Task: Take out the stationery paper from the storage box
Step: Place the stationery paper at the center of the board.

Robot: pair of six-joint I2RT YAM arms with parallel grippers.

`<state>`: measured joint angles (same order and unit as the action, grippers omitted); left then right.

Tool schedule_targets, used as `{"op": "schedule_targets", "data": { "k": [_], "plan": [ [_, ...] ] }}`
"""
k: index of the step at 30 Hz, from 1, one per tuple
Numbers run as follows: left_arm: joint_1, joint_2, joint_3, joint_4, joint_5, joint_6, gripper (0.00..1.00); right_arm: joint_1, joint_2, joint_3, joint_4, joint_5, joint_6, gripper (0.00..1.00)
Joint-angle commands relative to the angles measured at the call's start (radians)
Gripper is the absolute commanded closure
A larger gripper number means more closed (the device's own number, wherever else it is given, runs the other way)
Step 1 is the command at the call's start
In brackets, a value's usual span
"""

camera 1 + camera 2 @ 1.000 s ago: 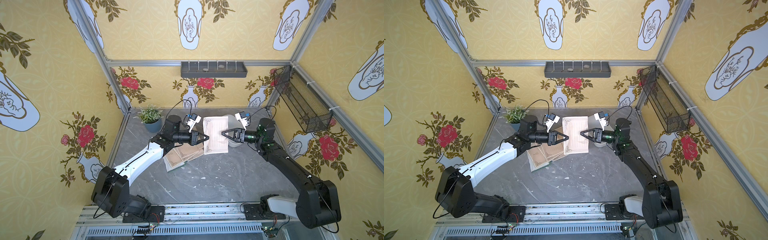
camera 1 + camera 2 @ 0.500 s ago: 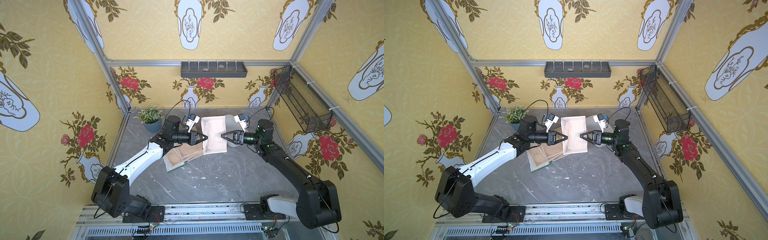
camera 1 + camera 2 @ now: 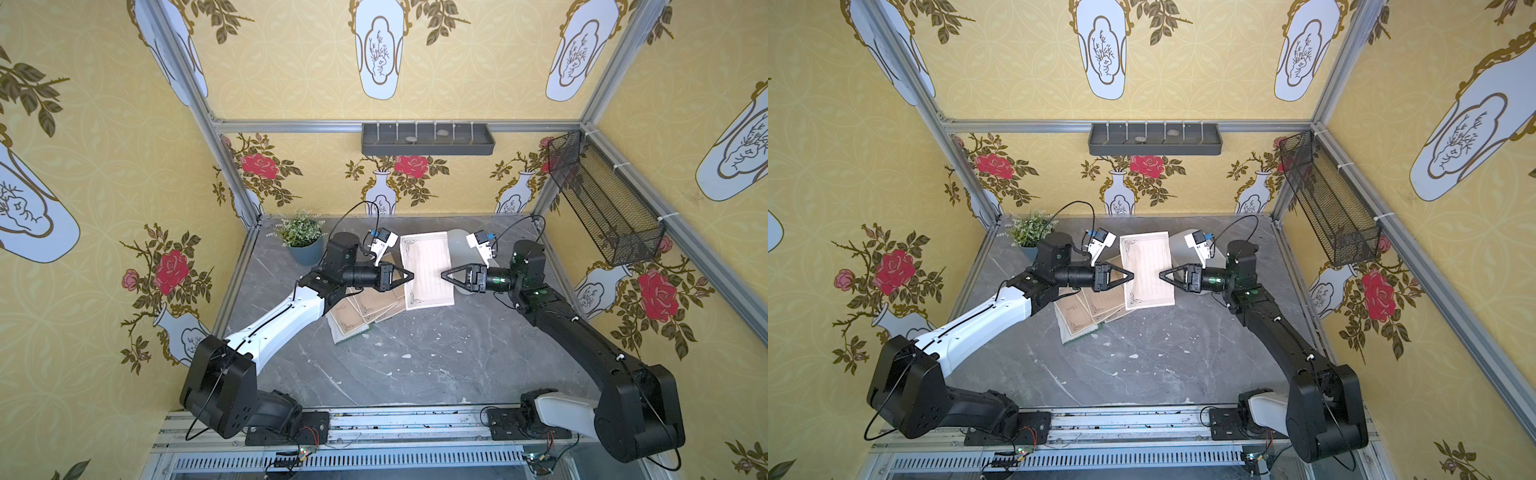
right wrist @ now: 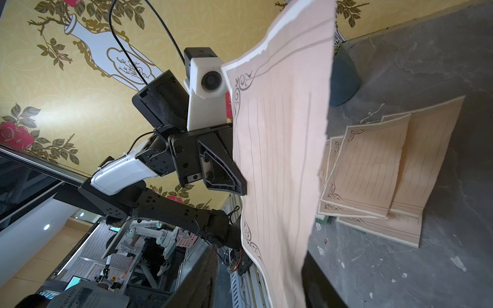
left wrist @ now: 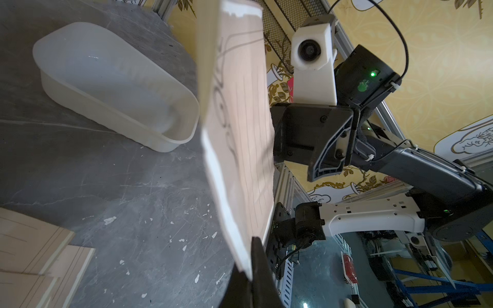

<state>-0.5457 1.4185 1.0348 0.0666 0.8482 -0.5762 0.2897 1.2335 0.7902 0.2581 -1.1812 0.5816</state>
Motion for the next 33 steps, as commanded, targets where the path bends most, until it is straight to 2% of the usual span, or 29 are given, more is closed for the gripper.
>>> {"op": "schedule_targets", "data": {
  "k": [1, 5, 8, 9, 10, 11, 12, 14, 15, 16, 17, 18, 19, 21, 22, 23, 25, 26, 27, 28, 29, 33],
  "plan": [
    [0.003, -0.003, -0.007, -0.002, -0.006, 0.007, 1.00, 0.000, -0.003, 0.001, -0.011, -0.002, -0.013, 1.00],
    [0.003, -0.007, -0.008, -0.006, -0.011, 0.006, 1.00, 0.002, -0.011, -0.002, -0.031, 0.020, -0.024, 1.00],
    [0.003, -0.010, -0.011, -0.009, -0.013, 0.006, 1.00, 0.004, 0.000, 0.011, -0.063, 0.016, -0.039, 0.62],
    [0.003, -0.012, -0.012, -0.010, -0.013, 0.006, 1.00, 0.004, 0.004, 0.013, -0.063, 0.008, -0.039, 0.61],
    [0.004, -0.015, -0.013, -0.011, -0.013, 0.008, 1.00, 0.004, 0.008, 0.016, -0.061, 0.000, -0.041, 0.74],
    [0.004, -0.016, -0.015, -0.012, -0.018, 0.008, 1.00, 0.005, 0.009, 0.014, -0.062, 0.002, -0.042, 0.98],
    [0.004, -0.020, -0.016, -0.014, -0.021, 0.009, 1.00, 0.005, 0.006, 0.015, -0.070, 0.016, -0.044, 1.00],
    [0.007, -0.025, -0.019, -0.017, -0.024, 0.010, 1.00, 0.005, 0.002, 0.011, -0.074, 0.020, -0.052, 1.00],
    [0.008, -0.027, -0.021, -0.018, -0.027, 0.009, 1.00, 0.005, 0.003, 0.013, -0.076, 0.021, -0.052, 0.93],
    [0.009, -0.028, -0.023, -0.019, -0.029, 0.009, 1.00, 0.006, 0.004, 0.017, -0.085, 0.027, -0.054, 0.75],
    [0.010, -0.030, -0.024, -0.019, -0.030, 0.010, 1.00, 0.005, 0.009, 0.018, -0.089, 0.022, -0.059, 0.77],
    [0.013, -0.030, -0.025, -0.021, -0.031, 0.010, 1.00, 0.007, 0.013, 0.020, -0.088, 0.008, -0.062, 0.96],
    [0.014, -0.033, -0.025, -0.022, -0.034, 0.010, 1.00, 0.007, 0.015, 0.023, -0.092, 0.014, -0.063, 1.00],
    [0.019, -0.031, -0.025, -0.025, -0.038, 0.010, 1.00, 0.007, 0.012, 0.019, -0.104, 0.035, -0.070, 0.98],
    [0.019, -0.030, -0.025, -0.025, -0.039, 0.010, 1.00, 0.006, 0.012, 0.020, -0.112, 0.053, -0.069, 0.78],
    [0.021, -0.031, -0.026, -0.026, -0.040, 0.010, 1.00, 0.006, 0.012, 0.020, -0.124, 0.064, -0.074, 0.75],
    [0.023, -0.030, -0.028, -0.027, -0.041, 0.009, 1.00, 0.008, 0.024, 0.023, -0.120, 0.031, -0.081, 0.92],
    [0.023, -0.030, -0.028, -0.027, -0.041, 0.009, 1.00, 0.009, 0.026, 0.023, -0.122, 0.038, -0.080, 0.91],
    [0.023, -0.032, -0.030, -0.027, -0.043, 0.009, 1.00, 0.009, 0.025, 0.023, -0.132, 0.053, -0.081, 0.79],
    [0.026, -0.034, -0.031, -0.028, -0.047, 0.009, 1.00, 0.008, 0.024, 0.022, -0.148, 0.079, -0.087, 0.52],
    [0.028, -0.036, -0.033, -0.031, -0.053, 0.010, 1.00, 0.007, 0.026, 0.024, -0.161, 0.095, -0.091, 0.38],
    [0.047, -0.047, -0.040, -0.063, -0.116, 0.009, 1.00, 0.008, 0.036, 0.030, -0.178, 0.101, -0.100, 0.29]
  ]
}}
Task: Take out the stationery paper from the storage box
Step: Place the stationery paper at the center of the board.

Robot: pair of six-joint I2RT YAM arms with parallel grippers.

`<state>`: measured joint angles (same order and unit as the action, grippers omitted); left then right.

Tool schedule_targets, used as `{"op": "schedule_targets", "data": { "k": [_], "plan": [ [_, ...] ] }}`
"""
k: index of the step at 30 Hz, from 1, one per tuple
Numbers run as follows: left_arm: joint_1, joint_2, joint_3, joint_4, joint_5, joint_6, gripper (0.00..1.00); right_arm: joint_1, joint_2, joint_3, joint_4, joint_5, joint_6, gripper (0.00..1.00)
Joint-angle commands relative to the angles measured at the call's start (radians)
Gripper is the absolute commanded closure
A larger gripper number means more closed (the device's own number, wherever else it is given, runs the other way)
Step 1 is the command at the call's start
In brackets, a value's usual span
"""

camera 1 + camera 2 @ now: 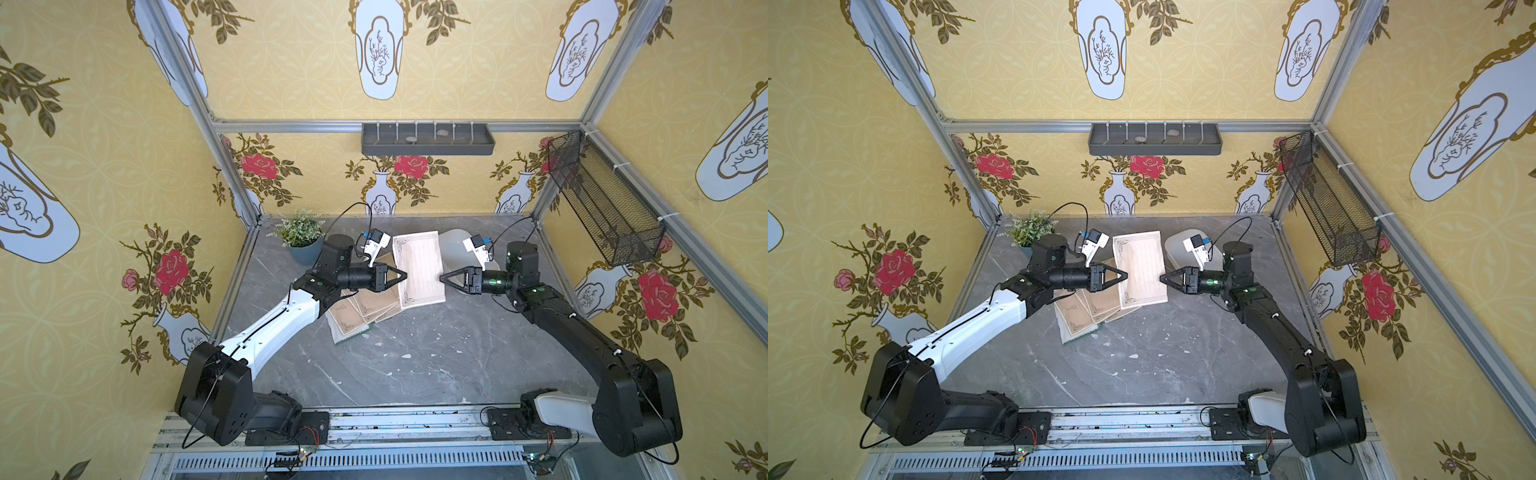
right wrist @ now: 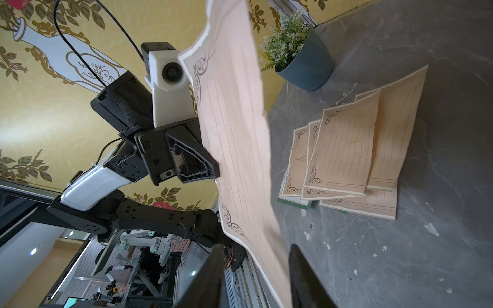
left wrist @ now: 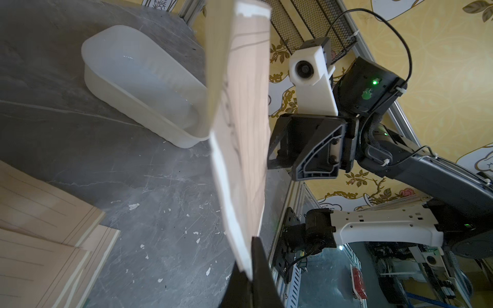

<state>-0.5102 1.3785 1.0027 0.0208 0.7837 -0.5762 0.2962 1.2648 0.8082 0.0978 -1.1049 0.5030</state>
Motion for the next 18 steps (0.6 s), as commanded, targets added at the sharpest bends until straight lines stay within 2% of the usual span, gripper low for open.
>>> {"op": "schedule_targets", "data": {
  "k": [1, 4, 9, 18],
  "plan": [
    [0.021, -0.009, -0.011, -0.026, -0.077, 0.009, 1.00, 0.001, 0.005, 0.013, -0.023, 0.032, -0.022, 0.29],
    [0.061, -0.003, -0.021, -0.062, -0.149, -0.012, 1.00, -0.001, 0.005, 0.020, -0.049, 0.055, -0.034, 0.28],
    [0.139, 0.027, -0.067, -0.020, -0.150, -0.047, 1.00, -0.001, 0.017, 0.026, -0.076, 0.074, -0.045, 0.27],
    [0.159, 0.162, -0.073, 0.008, -0.164, -0.054, 1.00, 0.000, 0.019, 0.026, -0.113, 0.106, -0.065, 0.27]
  ]
}}
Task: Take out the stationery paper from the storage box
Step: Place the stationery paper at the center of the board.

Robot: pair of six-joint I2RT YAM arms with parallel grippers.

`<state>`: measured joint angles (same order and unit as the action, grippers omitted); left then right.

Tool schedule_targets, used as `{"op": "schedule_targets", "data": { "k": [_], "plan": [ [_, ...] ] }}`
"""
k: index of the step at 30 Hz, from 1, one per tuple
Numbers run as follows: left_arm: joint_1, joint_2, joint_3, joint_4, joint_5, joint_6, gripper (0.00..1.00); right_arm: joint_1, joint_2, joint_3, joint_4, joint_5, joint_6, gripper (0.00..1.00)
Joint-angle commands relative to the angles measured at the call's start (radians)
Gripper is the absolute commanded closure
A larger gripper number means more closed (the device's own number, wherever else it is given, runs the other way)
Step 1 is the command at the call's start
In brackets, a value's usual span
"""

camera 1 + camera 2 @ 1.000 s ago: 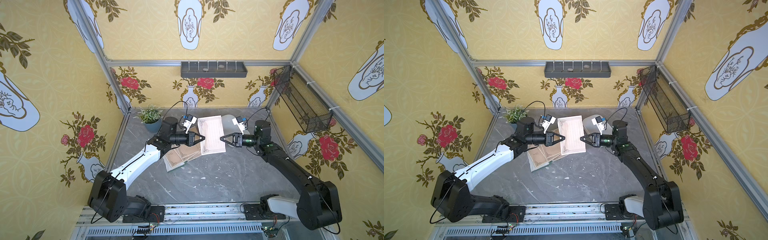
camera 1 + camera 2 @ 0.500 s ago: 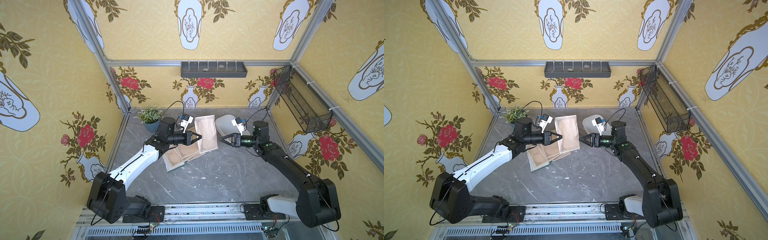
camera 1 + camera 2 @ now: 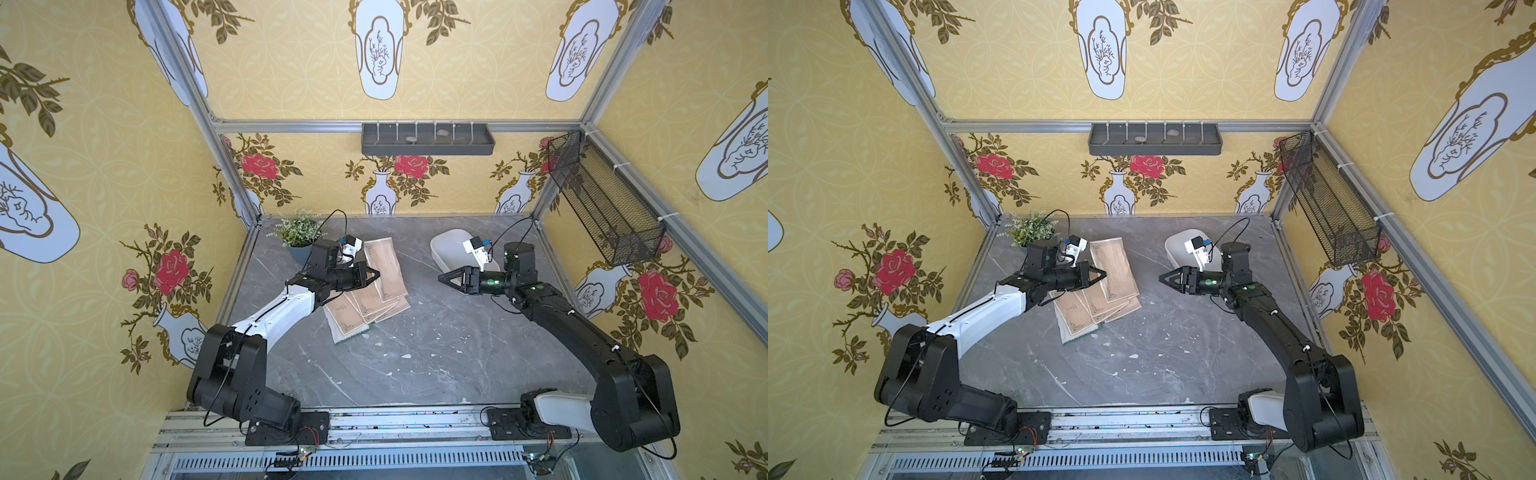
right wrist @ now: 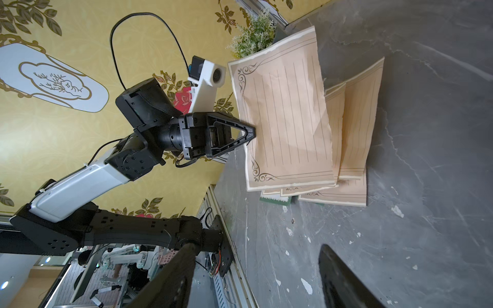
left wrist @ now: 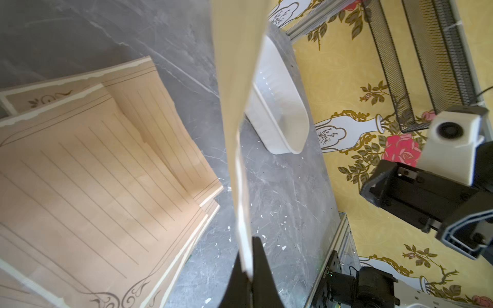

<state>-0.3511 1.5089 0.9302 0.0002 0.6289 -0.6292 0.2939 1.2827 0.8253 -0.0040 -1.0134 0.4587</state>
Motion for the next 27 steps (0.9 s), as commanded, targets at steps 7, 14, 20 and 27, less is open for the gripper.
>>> {"op": "schedule_targets", "data": {
  "k": [7, 14, 20, 27],
  "plan": [
    [0.004, 0.087, -0.001, -0.002, -0.069, -0.011, 1.00, 0.001, 0.002, 0.003, -0.034, 0.036, -0.032, 0.27],
    [0.008, 0.131, 0.004, -0.069, -0.140, -0.001, 1.00, 0.001, 0.016, 0.001, -0.041, 0.041, -0.041, 0.27],
    [0.008, 0.149, 0.022, -0.165, -0.248, 0.011, 0.78, 0.001, 0.035, 0.004, -0.039, 0.042, -0.042, 0.27],
    [0.008, 0.119, 0.025, -0.246, -0.339, 0.034, 0.63, 0.002, 0.055, 0.014, -0.039, 0.036, -0.042, 0.26]
  ]
}}
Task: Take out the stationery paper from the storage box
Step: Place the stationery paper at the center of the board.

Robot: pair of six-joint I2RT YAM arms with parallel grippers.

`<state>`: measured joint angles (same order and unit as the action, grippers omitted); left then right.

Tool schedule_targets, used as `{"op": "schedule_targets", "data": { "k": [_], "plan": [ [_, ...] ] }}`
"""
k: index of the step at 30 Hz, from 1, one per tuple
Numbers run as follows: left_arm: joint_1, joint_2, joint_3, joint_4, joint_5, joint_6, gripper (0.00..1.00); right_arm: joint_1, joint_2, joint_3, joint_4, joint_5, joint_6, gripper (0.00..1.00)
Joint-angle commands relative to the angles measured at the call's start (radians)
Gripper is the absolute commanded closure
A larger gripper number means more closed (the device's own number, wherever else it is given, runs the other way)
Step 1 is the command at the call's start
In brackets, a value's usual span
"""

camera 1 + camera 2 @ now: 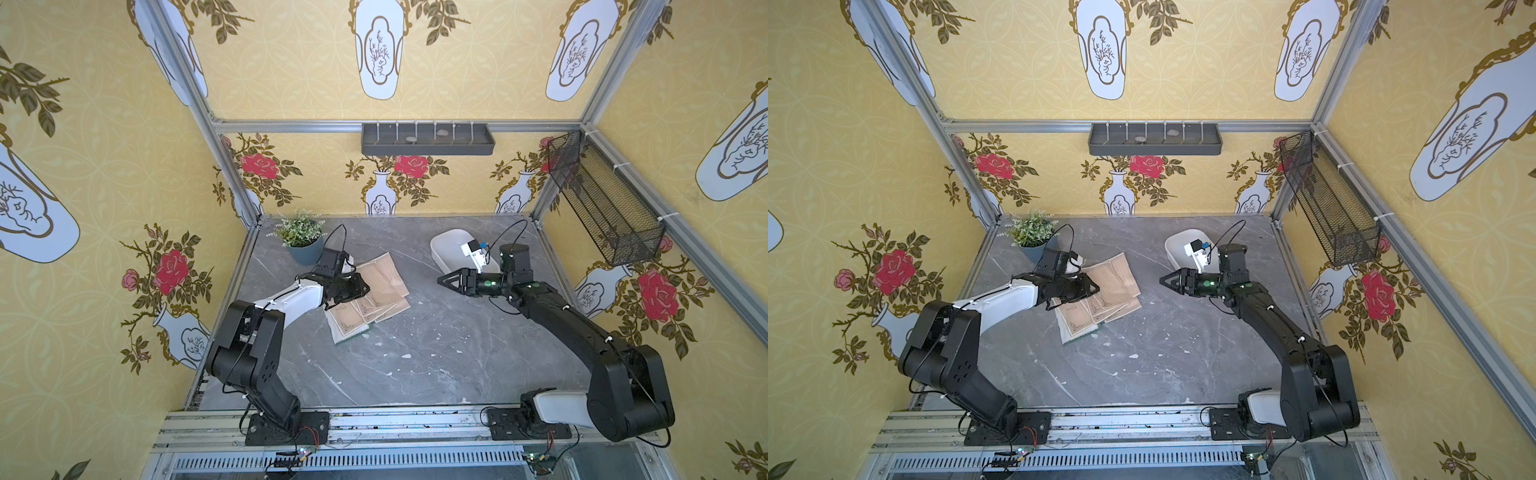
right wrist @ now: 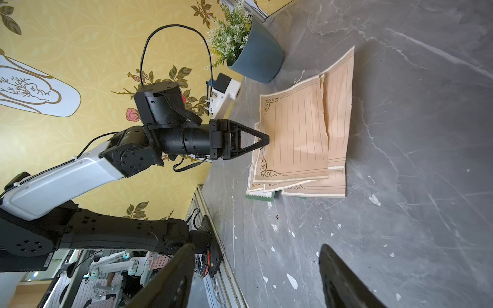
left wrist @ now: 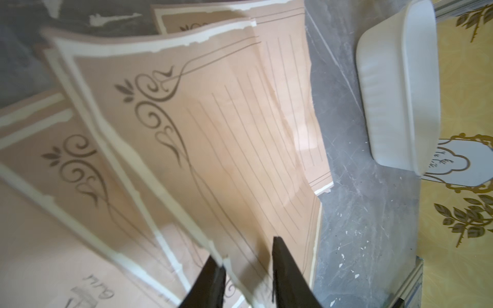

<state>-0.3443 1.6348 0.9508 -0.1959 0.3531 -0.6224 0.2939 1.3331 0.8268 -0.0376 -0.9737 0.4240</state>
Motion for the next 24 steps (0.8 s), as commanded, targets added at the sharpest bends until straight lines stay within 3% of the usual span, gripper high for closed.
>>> {"op": "schedule_targets", "data": {
  "k": [1, 4, 8, 11, 13, 15, 20, 24],
  "plan": [
    [0.001, -0.013, 0.010, -0.067, -0.078, 0.032, 0.59, 0.002, 0.007, 0.014, -0.005, -0.003, -0.006, 0.26],
    [0.001, -0.022, 0.032, -0.130, -0.136, 0.048, 0.52, 0.002, 0.012, 0.018, -0.010, -0.005, -0.007, 0.26],
    [-0.004, -0.066, 0.048, -0.219, -0.315, 0.050, 0.52, 0.001, 0.012, 0.028, -0.038, 0.026, -0.020, 0.25],
    [-0.005, -0.141, 0.032, -0.252, -0.442, 0.046, 0.55, 0.001, 0.005, 0.052, -0.107, 0.081, -0.059, 0.24],
    [-0.008, -0.213, 0.008, -0.252, -0.523, 0.046, 0.64, 0.000, -0.018, 0.064, -0.143, 0.129, -0.084, 0.24],
    [-0.011, -0.298, -0.027, -0.238, -0.596, 0.050, 0.63, -0.005, -0.059, 0.068, -0.152, 0.178, -0.097, 0.24],
    [-0.016, -0.547, -0.145, -0.169, -0.758, 0.087, 0.47, -0.036, -0.227, -0.008, -0.061, 0.427, -0.056, 0.23],
    [-0.016, -0.745, -0.259, -0.114, -0.893, 0.088, 0.34, -0.044, -0.359, -0.135, 0.045, 0.705, -0.048, 0.08]
  ]
}}
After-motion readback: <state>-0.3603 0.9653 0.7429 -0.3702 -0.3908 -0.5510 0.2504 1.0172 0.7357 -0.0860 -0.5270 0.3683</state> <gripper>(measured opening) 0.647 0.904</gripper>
